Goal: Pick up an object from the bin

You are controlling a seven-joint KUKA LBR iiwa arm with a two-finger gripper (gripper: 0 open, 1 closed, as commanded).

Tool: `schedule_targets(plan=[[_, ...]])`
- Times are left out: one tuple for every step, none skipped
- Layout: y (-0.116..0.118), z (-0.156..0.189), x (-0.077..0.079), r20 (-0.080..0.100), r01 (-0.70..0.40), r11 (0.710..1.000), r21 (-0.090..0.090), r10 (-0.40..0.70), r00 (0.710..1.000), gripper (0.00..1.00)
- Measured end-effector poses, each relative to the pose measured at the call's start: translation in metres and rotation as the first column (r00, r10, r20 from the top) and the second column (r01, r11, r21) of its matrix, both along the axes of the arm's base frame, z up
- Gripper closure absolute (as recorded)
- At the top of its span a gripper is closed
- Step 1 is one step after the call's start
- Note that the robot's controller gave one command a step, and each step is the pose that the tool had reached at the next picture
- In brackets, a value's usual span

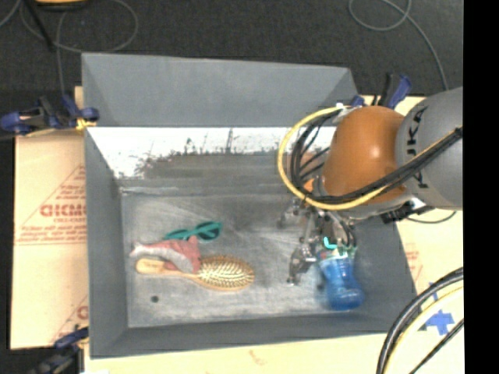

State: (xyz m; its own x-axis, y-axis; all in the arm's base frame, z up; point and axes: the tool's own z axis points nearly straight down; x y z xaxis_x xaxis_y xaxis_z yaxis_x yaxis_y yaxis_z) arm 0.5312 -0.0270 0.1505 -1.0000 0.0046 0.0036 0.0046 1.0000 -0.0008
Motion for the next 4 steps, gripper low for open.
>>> schedule_targets(plan=[[0.0, 0.003, 0.002, 0.007, -0.001, 1.0, -0.001, 0.001, 1.0, 0.0], [0.066, -0.046, -0.027, 0.005, -0.164, 0.986, 0.001, 0.164, 0.986, 1.0], [0.066, -0.046, -0.027, 0.005, -0.165, 0.986, 0.001, 0.165, 0.986, 1.0], [0.072, -0.001, -0.017, -0.002, -0.153, 0.988, 0.002, 0.153, 0.988, 1.0]])
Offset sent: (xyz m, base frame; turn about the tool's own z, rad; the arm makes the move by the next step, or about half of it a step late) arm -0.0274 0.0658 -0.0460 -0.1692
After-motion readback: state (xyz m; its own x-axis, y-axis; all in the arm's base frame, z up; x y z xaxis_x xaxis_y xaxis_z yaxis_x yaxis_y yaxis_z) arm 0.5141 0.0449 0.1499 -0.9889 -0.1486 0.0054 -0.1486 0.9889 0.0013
